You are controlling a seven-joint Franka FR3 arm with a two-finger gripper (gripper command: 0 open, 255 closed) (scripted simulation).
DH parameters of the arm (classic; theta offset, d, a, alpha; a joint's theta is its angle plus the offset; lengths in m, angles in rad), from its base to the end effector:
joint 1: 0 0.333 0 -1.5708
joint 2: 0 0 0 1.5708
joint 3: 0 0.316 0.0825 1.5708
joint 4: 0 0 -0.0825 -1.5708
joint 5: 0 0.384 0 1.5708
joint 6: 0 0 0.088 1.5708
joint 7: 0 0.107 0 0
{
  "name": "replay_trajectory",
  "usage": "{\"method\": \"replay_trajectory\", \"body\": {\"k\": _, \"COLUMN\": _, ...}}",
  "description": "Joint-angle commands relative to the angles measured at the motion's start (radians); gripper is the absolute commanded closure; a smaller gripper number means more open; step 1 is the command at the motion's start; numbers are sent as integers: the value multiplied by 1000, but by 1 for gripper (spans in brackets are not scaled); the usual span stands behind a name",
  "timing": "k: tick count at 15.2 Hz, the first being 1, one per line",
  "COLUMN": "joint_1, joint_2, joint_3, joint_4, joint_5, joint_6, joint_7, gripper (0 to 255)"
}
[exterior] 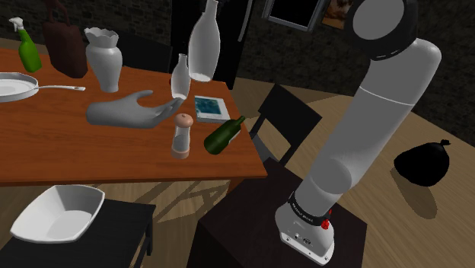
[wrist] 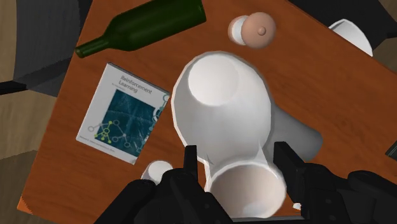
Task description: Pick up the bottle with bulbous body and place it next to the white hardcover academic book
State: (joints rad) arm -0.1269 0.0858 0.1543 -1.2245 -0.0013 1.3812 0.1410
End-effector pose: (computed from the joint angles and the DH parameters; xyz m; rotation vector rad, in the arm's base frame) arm 0.5540 0.0096 0.7194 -3.1166 0.1793 -0.1103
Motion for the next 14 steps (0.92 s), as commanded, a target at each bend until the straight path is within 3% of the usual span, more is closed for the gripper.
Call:
{"method": "replay_trajectory", "body": {"k": 1, "joint_1": -19, "joint_2": 23, "joint_3": -16, "joint_4": 78, "joint_5": 1, "joint_6": -55, "joint_7": -36, "gripper": 255}}
{"method": "replay_trajectory", "body": {"k": 3, "joint_1": -42, "joint_2": 63, "joint_3": -34, "joint_4": 187, "joint_5": 1, "joint_6": -125, "joint_7": -78, "gripper": 255}}
{"method": "replay_trajectory", "body": {"k": 14, "joint_1": -53, "joint_2": -63, "joint_3": -40, "joint_4": -146, "joint_5": 17, "joint_6": 82, "joint_7": -90, "gripper": 255}}
